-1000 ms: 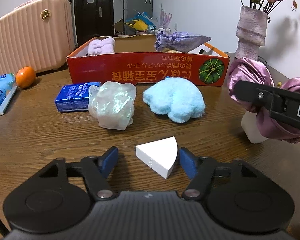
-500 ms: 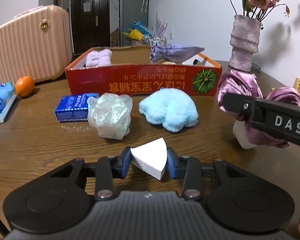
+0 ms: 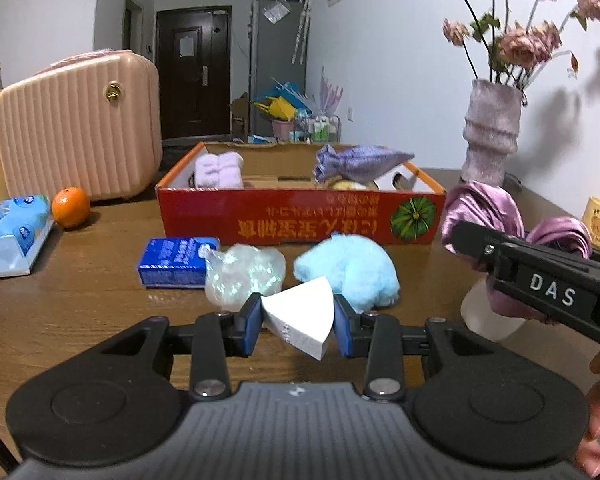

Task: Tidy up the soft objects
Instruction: 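Carry the foam wedge and satin bow toward the cardboard box with both tools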

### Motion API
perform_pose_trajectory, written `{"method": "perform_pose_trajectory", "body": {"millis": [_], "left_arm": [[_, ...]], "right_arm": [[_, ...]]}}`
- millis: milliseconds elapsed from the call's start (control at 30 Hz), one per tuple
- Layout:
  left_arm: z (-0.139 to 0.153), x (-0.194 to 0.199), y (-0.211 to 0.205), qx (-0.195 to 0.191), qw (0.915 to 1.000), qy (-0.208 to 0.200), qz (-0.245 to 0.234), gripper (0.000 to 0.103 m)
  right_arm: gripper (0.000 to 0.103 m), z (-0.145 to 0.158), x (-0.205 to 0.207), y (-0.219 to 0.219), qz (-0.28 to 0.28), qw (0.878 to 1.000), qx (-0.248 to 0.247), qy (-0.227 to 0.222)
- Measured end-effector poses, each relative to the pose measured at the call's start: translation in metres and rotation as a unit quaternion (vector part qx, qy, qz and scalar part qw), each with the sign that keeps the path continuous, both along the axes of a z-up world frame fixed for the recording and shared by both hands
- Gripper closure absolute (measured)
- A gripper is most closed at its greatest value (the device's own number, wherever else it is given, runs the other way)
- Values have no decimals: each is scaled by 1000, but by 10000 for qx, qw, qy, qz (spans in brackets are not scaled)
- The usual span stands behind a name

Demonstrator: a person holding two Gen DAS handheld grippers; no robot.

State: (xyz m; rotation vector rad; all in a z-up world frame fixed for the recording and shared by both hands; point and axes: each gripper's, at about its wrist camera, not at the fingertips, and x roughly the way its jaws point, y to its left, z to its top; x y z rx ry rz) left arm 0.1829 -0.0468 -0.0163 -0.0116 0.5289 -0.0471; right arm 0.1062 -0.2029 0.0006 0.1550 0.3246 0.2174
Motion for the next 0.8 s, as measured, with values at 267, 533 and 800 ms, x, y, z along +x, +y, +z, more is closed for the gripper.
{"method": "perform_pose_trajectory", "body": {"millis": [267,533,800], "left_arm": [[14,-1,17,-155,9991,-250,304,65],[29,-7,33,-313,9969,-505,519,65],[34,-5,40,-337,9963,-560,560,65]], "right_arm": [[61,10,-7,9,-193,9991,202,-303],[61,14,-11,26,-236,9985,152,-464],[61,15,-8,39,-248,9981,132,-546]]}}
